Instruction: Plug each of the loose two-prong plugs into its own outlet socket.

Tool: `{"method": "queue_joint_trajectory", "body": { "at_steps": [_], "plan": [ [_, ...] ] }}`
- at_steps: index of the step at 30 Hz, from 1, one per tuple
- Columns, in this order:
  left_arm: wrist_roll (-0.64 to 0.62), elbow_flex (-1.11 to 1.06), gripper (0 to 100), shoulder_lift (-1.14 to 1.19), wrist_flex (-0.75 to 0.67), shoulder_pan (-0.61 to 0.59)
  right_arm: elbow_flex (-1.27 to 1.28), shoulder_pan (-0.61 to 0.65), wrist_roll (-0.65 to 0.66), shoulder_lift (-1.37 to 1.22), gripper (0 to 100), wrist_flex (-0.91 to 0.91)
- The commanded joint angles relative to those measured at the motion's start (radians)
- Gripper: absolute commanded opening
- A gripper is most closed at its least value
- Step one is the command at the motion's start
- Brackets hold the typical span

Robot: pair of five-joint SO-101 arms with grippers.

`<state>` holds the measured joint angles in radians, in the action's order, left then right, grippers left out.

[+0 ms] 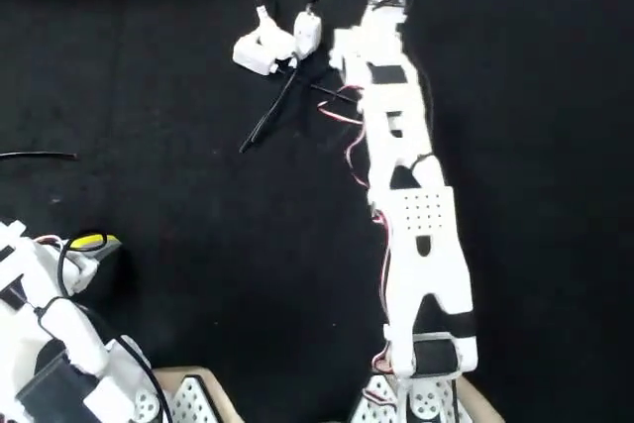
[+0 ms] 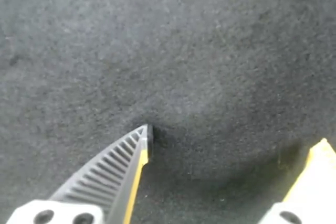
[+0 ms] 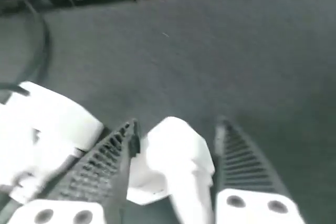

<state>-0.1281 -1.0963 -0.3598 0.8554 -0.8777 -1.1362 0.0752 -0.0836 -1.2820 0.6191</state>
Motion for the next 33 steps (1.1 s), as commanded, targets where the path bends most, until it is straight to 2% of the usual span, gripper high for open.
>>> {"method": "queue_joint_trajectory", "body": {
  "at_steps": [1, 6, 12, 16, 20, 23, 27, 31, 33],
  "plan": [
    [-0.006, 0.004, 45, 0.003, -0.014, 0.012, -0.285, -0.025, 0.054, -0.001, 28.6, 0.218],
    [-0.006, 0.007, 45, 0.003, -0.014, 0.012, -0.545, -0.029, 0.057, 0.002, 34.2, 0.437],
    [-0.006, 0.005, 45, 0.003, -0.037, 0.012, -0.530, -0.080, 0.060, 0.076, 38.1, 0.624],
    [0.003, 0.008, 45, 0.003, -0.069, 0.002, -0.532, -0.146, 0.061, 0.090, 38.2, 0.891],
    [0.137, 0.022, 45, 0.005, -0.117, -0.076, -0.518, -0.227, 0.089, 0.094, 38.1, 1.157],
    [0.227, 0.154, 45, 0.003, 0.055, -0.130, -0.470, -0.305, 0.175, 0.119, 38.1, 1.149],
    [0.247, 0.545, 45, 0.032, 0.338, -0.170, -0.346, -0.354, 0.279, 0.177, 38.1, 1.149],
    [0.230, 0.966, 45, 0.183, 0.572, -0.173, -0.125, -0.377, 0.292, 0.252, 38.1, 1.149],
    [0.152, 1.187, 45, 0.299, 0.704, -0.186, 0.004, -0.379, 0.292, 0.292, 38.1, 1.149]
  ]
}}
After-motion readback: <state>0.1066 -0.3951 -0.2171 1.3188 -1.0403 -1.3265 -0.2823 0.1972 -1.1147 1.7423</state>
